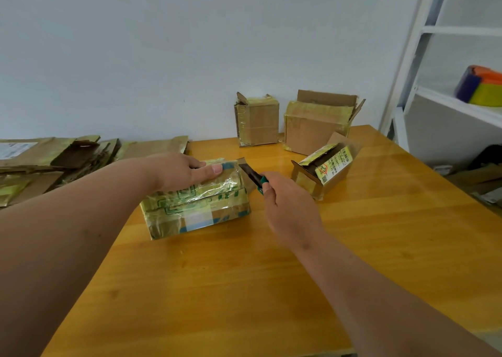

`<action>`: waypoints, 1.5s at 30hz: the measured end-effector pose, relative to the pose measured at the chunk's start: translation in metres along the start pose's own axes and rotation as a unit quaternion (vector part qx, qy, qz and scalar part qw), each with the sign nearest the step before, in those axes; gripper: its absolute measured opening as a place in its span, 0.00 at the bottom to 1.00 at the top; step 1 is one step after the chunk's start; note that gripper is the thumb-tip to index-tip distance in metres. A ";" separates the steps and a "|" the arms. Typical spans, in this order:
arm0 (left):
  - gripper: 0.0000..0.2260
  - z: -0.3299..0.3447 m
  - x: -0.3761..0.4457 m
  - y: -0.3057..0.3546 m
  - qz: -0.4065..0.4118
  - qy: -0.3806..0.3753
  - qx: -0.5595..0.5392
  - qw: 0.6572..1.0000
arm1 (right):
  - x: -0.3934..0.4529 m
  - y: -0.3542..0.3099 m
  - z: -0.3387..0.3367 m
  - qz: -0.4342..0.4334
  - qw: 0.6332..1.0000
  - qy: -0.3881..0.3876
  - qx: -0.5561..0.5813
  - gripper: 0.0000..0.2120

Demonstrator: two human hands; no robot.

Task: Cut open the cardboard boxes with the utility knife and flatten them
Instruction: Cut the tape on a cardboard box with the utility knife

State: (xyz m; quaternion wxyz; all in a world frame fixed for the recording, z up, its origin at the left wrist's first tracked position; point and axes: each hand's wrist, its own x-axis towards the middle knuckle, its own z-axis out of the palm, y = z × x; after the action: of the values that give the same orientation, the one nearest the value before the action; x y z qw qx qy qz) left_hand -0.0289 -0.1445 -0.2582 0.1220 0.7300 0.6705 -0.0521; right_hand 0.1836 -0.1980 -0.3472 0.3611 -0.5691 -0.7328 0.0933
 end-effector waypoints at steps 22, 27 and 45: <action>0.40 -0.004 -0.007 0.007 0.002 -0.006 -0.002 1.000 | -0.005 -0.004 0.000 -0.019 0.995 -0.029 -0.095 0.14; 0.41 -0.004 -0.010 0.009 0.015 -0.011 0.007 1.000 | -0.012 0.004 -0.004 -0.037 0.991 -0.024 -0.125 0.14; 0.56 -0.005 -0.014 0.008 0.033 -0.013 0.015 0.999 | -0.037 0.026 -0.010 -0.058 0.979 -0.102 -0.169 0.11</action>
State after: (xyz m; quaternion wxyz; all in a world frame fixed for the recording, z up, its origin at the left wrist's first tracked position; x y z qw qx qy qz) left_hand -0.0232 -0.1577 -0.2487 0.1219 0.7529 0.6433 -0.0674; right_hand 0.2135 -0.2250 -0.3698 0.1879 -0.5663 -0.8025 0.0043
